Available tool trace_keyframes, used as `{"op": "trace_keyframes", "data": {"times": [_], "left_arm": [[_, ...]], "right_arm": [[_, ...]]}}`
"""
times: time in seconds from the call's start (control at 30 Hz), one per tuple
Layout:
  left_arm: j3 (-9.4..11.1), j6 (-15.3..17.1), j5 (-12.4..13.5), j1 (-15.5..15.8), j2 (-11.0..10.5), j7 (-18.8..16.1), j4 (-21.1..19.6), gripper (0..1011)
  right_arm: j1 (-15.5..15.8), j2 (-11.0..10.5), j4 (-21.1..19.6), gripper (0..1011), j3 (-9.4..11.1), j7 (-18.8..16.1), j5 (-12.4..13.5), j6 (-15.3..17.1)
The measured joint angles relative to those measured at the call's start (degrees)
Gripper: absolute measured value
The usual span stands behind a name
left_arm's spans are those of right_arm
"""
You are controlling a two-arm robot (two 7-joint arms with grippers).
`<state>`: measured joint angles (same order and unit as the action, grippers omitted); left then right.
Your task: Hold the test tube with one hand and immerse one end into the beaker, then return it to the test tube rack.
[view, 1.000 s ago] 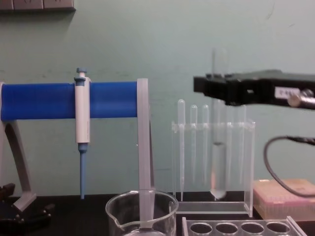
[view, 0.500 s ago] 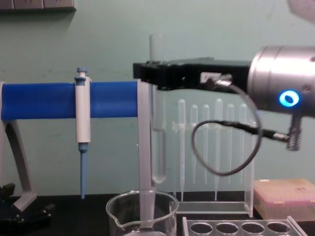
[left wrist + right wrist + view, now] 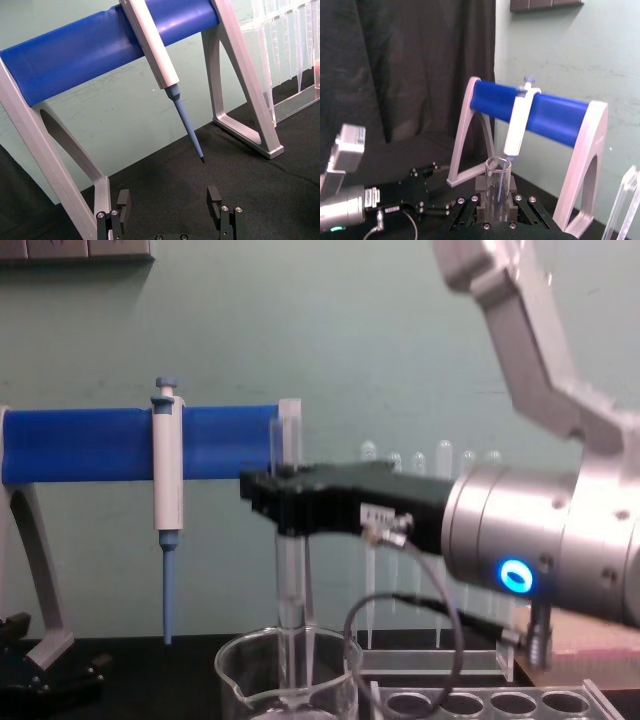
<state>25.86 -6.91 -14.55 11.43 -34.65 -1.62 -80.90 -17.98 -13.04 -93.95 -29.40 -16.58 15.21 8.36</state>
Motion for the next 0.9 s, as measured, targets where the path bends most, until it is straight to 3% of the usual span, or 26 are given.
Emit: {"op": "trace_keyframes", "data": {"times": [0.37,0.9], "left_arm": [[0.0,0.0,0.0,0.0,0.0,0.0,0.0,1000],[0.0,0.0,0.0,0.0,0.0,0.0,0.0,1000]], "right_arm": [[2.9,1.6,3.3,228,-0.1,0.7,-2.6,-3.8],[5.7,2.8,4.3,228,1.9,0.6,-5.0,-7.2]]}}
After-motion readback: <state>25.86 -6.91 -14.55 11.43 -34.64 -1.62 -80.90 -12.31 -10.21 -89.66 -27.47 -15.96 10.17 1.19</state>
